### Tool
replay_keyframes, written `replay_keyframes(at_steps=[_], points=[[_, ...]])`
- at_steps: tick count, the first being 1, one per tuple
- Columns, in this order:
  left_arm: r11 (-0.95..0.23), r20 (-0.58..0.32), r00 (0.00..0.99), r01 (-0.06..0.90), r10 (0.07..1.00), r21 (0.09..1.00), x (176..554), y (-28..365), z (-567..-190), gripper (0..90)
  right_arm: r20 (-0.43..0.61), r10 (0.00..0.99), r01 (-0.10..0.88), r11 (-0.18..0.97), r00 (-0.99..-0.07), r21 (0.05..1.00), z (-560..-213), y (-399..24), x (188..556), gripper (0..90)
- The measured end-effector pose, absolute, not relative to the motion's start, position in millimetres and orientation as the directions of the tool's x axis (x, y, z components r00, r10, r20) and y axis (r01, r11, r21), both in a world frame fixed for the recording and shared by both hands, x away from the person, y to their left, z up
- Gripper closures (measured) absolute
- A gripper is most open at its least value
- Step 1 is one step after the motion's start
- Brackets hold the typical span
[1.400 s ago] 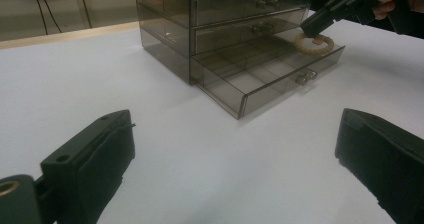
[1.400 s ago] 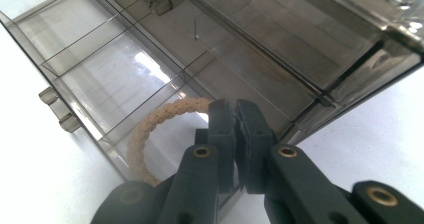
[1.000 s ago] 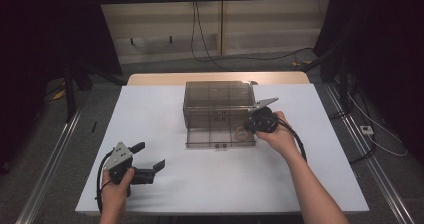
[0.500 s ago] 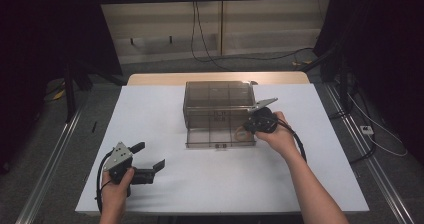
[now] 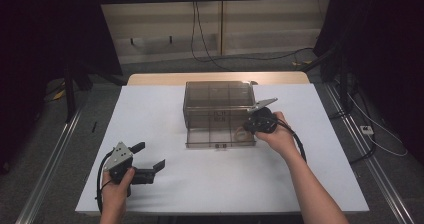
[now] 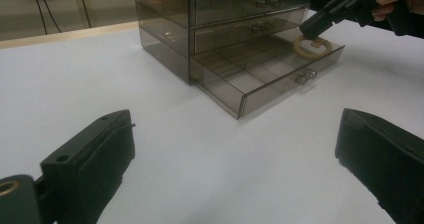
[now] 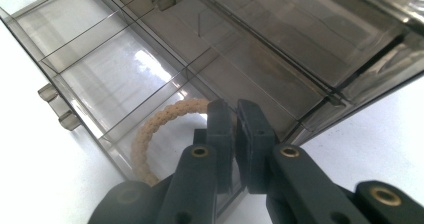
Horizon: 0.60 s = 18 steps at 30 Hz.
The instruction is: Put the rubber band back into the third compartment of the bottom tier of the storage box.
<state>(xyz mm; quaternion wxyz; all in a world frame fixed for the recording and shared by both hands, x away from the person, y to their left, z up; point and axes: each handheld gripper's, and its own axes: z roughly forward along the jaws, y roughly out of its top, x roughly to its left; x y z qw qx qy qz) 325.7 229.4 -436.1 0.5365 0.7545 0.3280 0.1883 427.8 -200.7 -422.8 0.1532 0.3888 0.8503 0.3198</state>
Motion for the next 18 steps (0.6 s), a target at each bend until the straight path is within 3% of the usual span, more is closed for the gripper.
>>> replay_keyframes(at_steps=[18], points=[[-0.212,-0.064,0.713,0.291,0.698,0.933,325.6,229.8,-436.0,2.7,-0.014,0.756,0.561,0.498,-0.654,0.661,-424.2,-199.9,427.6,82.4]])
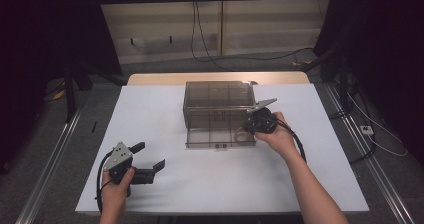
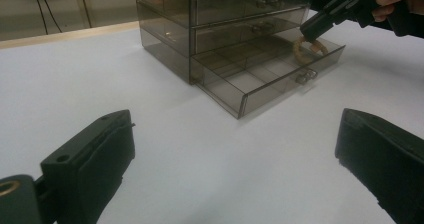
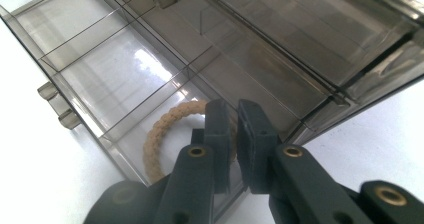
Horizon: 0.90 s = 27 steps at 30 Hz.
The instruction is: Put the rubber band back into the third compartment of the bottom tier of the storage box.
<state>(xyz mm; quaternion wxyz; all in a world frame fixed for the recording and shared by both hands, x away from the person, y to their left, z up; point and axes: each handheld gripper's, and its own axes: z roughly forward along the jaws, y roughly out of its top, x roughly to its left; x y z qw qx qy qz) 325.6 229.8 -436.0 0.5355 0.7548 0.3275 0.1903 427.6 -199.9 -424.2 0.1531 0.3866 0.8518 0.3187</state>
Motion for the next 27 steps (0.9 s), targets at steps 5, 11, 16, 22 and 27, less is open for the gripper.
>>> replay_keyframes(at_steps=[5,11,16,22,27], points=[[-0.209,-0.067,0.713,0.293,0.698,0.933,325.4,229.7,-435.9,2.7,-0.017,0.754,0.555,0.498,-0.656,0.666,-423.6,-199.4,426.4,79.9],[-0.207,-0.071,0.713,0.295,0.697,0.933,325.6,229.0,-436.2,2.7,-0.011,0.752,0.551,0.493,-0.659,0.673,-421.4,-199.7,422.8,75.7],[-0.213,-0.067,0.716,0.294,0.695,0.932,325.7,228.4,-436.4,2.7,0.011,0.747,0.552,0.481,-0.664,0.681,-419.0,-199.4,418.9,65.3],[-0.209,-0.071,0.714,0.297,0.697,0.932,325.8,228.4,-436.6,2.7,0.036,0.731,0.545,0.474,-0.681,0.691,-416.3,-197.4,413.7,55.8],[-0.209,-0.072,0.715,0.297,0.696,0.932,326.0,228.2,-436.7,2.7,0.061,0.725,0.548,0.46,-0.686,0.699,-416.0,-196.2,410.1,47.0]])
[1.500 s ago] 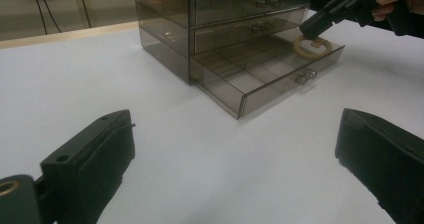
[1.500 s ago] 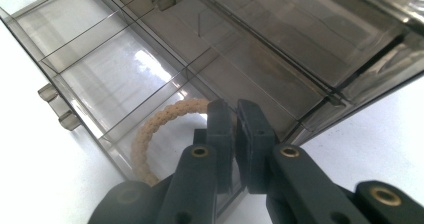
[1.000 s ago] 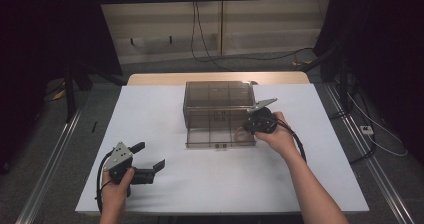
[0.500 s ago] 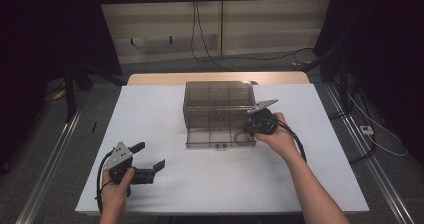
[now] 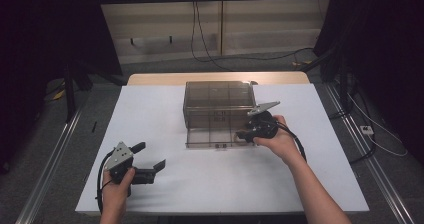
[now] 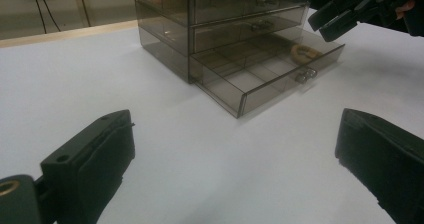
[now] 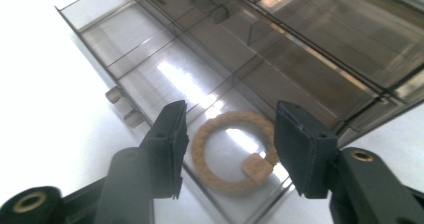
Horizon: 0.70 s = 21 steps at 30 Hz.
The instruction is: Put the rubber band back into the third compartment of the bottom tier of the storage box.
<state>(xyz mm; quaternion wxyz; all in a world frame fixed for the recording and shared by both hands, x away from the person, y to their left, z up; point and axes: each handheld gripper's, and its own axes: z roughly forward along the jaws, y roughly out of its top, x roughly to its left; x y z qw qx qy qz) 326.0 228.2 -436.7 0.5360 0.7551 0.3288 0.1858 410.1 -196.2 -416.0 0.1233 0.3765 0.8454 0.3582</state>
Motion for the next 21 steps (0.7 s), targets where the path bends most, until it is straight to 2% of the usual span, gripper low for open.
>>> replay_keyframes(at_steps=[4,21], points=[[-0.209,-0.072,0.714,0.297,0.696,0.932,326.0,228.4,-436.6,2.7,0.072,0.722,0.548,0.452,-0.688,0.704,-416.7,-195.3,407.7,40.9],[-0.21,-0.072,0.716,0.297,0.694,0.932,326.0,227.4,-436.8,2.7,0.087,0.706,0.542,0.452,-0.703,0.709,-415.2,-193.3,398.6,27.5]])
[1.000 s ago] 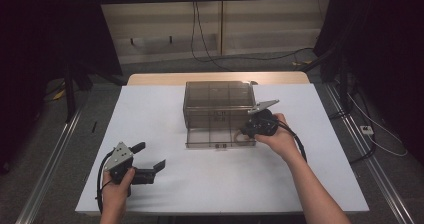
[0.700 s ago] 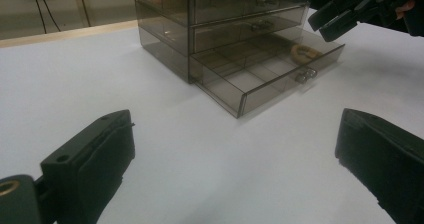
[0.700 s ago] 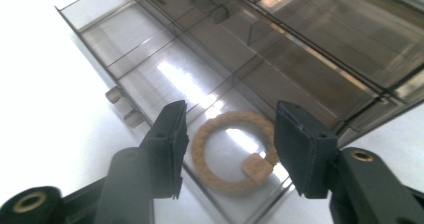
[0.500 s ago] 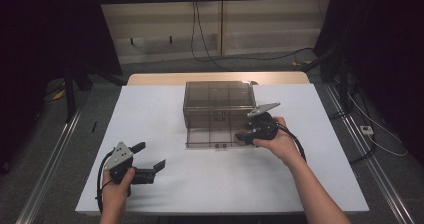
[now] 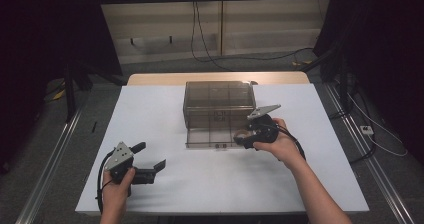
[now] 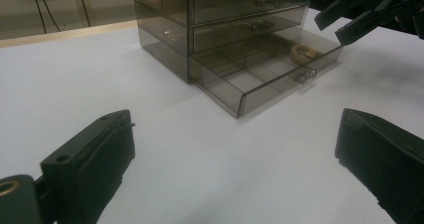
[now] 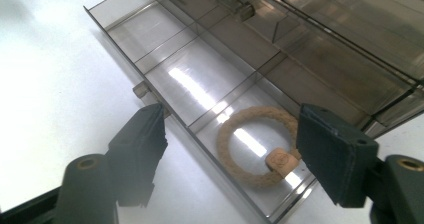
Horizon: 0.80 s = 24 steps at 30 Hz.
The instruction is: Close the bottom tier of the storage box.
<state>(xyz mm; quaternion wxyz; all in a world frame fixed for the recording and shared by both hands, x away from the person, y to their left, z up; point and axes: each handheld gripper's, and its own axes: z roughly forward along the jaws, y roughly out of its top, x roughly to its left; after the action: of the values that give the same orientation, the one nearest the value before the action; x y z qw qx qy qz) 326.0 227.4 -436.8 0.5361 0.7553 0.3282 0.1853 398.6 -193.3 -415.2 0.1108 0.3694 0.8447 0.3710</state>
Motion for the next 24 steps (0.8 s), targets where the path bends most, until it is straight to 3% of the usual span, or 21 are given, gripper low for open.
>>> replay_keyframes(at_steps=[9,13,18,24], points=[[-0.209,-0.072,0.715,0.298,0.695,0.931,325.9,227.3,-436.8,2.7,0.09,0.693,0.531,0.455,-0.715,0.715,-414.9,-188.5,394.4,27.7],[-0.211,-0.072,0.715,0.298,0.695,0.931,325.9,227.1,-436.9,2.7,0.082,0.682,0.518,0.465,-0.727,0.718,-414.4,-186.1,392.2,41.8],[-0.209,-0.073,0.714,0.299,0.696,0.931,326.0,227.1,-436.9,2.7,0.097,0.651,0.506,0.478,-0.752,0.718,-414.3,-182.8,387.5,67.9],[-0.208,-0.073,0.714,0.298,0.696,0.932,325.7,227.2,-436.9,2.7,0.106,0.617,0.493,0.501,-0.78,0.711,-417.0,-178.5,384.8,81.8]])
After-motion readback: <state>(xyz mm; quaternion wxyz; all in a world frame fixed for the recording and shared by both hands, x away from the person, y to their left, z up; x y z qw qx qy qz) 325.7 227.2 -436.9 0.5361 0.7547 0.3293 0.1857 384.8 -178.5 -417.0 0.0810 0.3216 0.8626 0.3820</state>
